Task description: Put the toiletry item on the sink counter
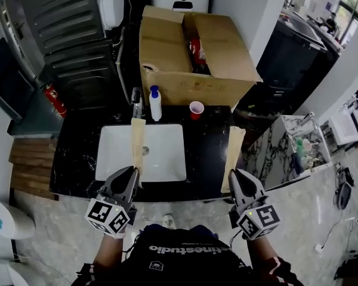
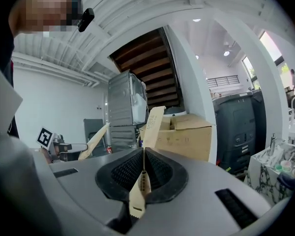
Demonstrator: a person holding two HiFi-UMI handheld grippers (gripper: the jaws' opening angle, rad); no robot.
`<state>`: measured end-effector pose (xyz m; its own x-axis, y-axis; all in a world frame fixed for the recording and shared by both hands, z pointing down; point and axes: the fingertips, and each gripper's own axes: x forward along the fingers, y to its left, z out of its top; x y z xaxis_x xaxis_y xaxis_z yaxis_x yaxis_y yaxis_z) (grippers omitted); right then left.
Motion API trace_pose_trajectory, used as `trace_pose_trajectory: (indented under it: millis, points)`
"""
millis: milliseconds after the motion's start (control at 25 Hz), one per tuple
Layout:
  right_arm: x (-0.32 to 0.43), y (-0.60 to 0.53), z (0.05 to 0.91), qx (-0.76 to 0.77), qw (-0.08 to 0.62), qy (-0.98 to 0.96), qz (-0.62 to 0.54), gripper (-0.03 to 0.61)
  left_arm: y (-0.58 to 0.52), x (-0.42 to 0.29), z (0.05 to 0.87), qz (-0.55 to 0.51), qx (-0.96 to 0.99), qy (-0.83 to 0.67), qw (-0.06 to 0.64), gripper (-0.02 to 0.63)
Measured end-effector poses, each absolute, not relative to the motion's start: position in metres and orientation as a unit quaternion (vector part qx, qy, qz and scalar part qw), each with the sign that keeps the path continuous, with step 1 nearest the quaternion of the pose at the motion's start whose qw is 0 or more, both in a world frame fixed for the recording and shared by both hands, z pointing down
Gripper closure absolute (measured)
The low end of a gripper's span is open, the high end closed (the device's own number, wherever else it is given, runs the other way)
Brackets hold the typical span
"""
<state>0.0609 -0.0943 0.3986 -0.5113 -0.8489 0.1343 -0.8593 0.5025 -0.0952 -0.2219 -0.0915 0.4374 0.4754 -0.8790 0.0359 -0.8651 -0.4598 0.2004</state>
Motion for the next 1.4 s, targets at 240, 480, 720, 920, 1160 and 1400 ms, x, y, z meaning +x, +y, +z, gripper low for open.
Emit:
trace_pose_trajectory:
  millis: [240, 480, 720, 920, 1160, 1400]
  points:
    - [0.064, -0.119, 0.404, 0.500, 0.037, -0.861, 0.087, 0.534, -0.120, -0.217, 0.444, -0.032, 0.856, -0.505, 0.110, 0.575]
    - [0.084, -0.148, 0.407, 0.493, 0.028, -0.864, 0.098, 0.534, -0.145, -0.186, 0.452, -0.019, 0.858, -0.496, 0.128, 0.575]
    - [0.107, -0.169, 0.409, 0.484, 0.022, -0.868, 0.104, 0.534, -0.180, -0.142, 0.476, -0.005, 0.855, -0.488, 0.176, 0.575]
    - [0.132, -0.182, 0.416, 0.491, 0.024, -0.864, 0.110, 0.534, -0.211, -0.101, 0.520, 0.016, 0.841, -0.477, 0.253, 0.575]
    - [0.149, -0.192, 0.418, 0.498, 0.023, -0.859, 0.115, 0.534, -0.249, -0.068, 0.589, 0.058, 0.798, -0.473, 0.369, 0.575]
    - [0.157, -0.192, 0.421, 0.504, 0.025, -0.855, 0.120, 0.534, -0.269, -0.049, 0.636, 0.093, 0.769, -0.481, 0.409, 0.575]
